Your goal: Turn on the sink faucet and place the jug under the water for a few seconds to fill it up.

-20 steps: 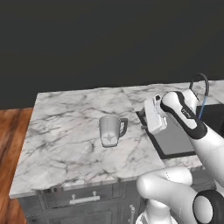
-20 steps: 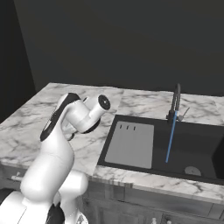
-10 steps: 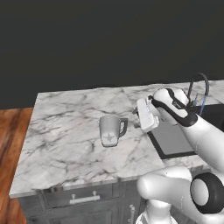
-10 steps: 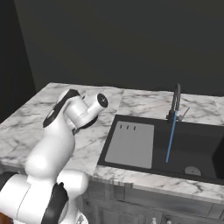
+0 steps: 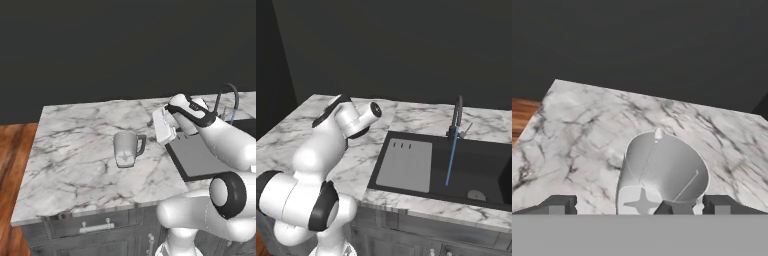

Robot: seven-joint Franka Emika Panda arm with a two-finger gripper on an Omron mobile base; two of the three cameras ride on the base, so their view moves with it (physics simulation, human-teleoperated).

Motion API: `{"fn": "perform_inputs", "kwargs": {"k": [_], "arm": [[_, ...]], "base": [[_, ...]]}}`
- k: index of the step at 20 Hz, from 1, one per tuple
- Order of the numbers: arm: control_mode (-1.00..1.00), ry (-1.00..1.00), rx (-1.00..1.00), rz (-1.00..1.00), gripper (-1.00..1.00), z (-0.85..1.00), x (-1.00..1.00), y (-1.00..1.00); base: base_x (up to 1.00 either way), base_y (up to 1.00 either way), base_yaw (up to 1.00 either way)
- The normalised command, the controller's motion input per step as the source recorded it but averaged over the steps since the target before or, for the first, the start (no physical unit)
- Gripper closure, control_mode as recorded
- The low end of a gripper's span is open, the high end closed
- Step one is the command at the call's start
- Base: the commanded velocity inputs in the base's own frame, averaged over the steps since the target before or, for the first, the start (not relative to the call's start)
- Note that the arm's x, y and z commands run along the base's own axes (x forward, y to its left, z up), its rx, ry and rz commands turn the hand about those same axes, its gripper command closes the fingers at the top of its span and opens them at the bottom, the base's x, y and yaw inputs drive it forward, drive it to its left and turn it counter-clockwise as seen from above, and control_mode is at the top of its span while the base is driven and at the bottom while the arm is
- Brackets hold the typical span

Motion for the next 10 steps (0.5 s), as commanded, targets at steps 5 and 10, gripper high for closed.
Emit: {"fn": "perform_inputs", "kwargs": {"k": [5,10], "arm": [[-1.0,0.0,0.0,0.02,-1.0,-0.18,0.25,0.0],[-1.0,0.01,0.0,0.02,-1.0,-0.28,0.24,0.0]], "base": [[0.0,0.0,0.0],[0.0,0.0,0.0]]}}
